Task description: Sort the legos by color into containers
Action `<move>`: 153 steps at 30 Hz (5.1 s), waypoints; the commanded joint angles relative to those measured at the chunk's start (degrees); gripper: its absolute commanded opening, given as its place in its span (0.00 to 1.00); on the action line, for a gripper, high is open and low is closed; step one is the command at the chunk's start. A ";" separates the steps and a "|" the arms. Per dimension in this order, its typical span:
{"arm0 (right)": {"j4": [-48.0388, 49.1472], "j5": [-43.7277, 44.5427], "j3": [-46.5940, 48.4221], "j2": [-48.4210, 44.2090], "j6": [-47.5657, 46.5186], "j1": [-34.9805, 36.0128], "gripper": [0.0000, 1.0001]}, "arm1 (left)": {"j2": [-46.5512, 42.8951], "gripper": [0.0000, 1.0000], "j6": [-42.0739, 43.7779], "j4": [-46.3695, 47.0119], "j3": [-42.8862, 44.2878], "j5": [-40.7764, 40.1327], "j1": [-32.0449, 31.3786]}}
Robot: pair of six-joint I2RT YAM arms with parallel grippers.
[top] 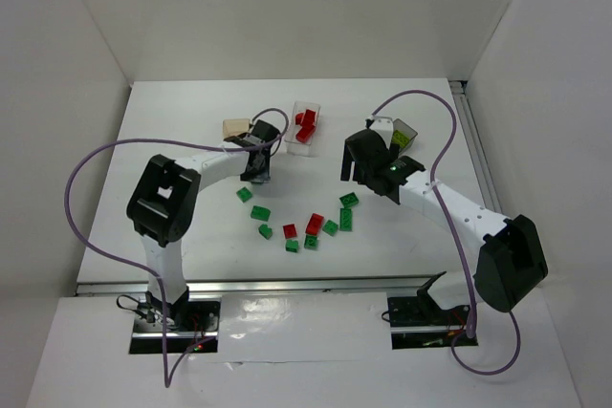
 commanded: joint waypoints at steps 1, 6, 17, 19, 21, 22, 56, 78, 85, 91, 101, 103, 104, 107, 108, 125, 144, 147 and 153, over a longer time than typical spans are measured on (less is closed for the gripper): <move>1.25 0.49 -0.07 -1.20 1.00 0.50 0.86 | -3.33 0.38 0.32 1.22 1.22 3.33 0.29; 1.25 0.49 -0.07 -1.20 1.00 0.50 0.86 | -7.37 0.23 0.33 0.08 3.41 5.80 0.29; 0.72 1.01 -0.07 -1.73 1.00 0.50 0.86 | -8.88 0.21 -0.20 -5.97 13.08 4.67 5.73; 0.72 1.01 -0.07 -1.73 1.00 0.50 0.86 | -8.35 0.21 -0.20 -6.51 13.70 3.95 7.48; 0.72 1.01 -0.07 -1.73 1.00 1.03 0.86 | -7.21 0.21 0.33 -6.51 13.70 3.25 8.63; 0.72 1.01 -0.07 -1.73 1.00 1.03 0.86 | -6.68 0.21 0.85 -5.99 14.22 3.25 9.25; 0.46 0.13 -0.07 -3.66 1.53 1.55 0.88 | -20.57 0.85 -32.90 -0.37 -17.16 -1.93 2.13; 0.46 0.66 1.07 -3.13 0.91 1.55 0.88 | -16.86 0.30 -17.10 -0.45 -4.59 -7.30 0.82; 0.98 0.05 1.59 -2.52 0.91 1.55 0.88 | -15.04 0.30 -11.55 0.08 2.09 -8.09 5.21; 0.37 0.57 1.60 -1.99 0.91 1.55 0.88 | -9.41 0.37 -10.92 -0.97 8.33 -6.15 8.10; -0.69 1.72 0.98 -3.05 0.91 1.55 0.88 | -7.81 0.90 -10.40 -6.16 12.47 -4.31 8.11; -0.69 1.72 0.98 -3.05 0.91 1.55 0.88 | -12.02 0.78 -10.40 -6.16 9.75 -4.31 8.11; -0.69 1.72 0.98 -3.05 0.91 1.55 0.88 | -13.52 0.74 -9.18 -5.64 8.53 -2.65 7.41; -0.16 1.19 0.37 -3.05 0.91 1.55 0.88 | -18.52 0.71 -7.33 -4.32 3.08 4.44 5.66; 0.36 1.19 0.36 -3.05 0.91 1.55 0.88 | -19.41 0.71 -6.54 -4.31 1.67 5.79 4.95; 0.90 -0.66 0.89 -1.99 0.91 1.55 0.88 | -16.53 0.98 -13.48 -3.52 -16.71 6.33 -8.76; 0.90 -0.04 0.36 -3.04 0.91 1.55 0.88 | -7.47 0.85 -8.64 1.66 -5.11 14.32 -8.76; 0.37 -0.04 -0.16 -3.05 0.91 1.55 0.88 | -6.94 0.97 -7.49 1.66 -3.62 14.93 -8.76; 0.37 -0.04 -0.69 -3.57 0.91 1.55 0.88 | -7.81 0.98 -12.13 -2.98 -3.61 9.96 -8.76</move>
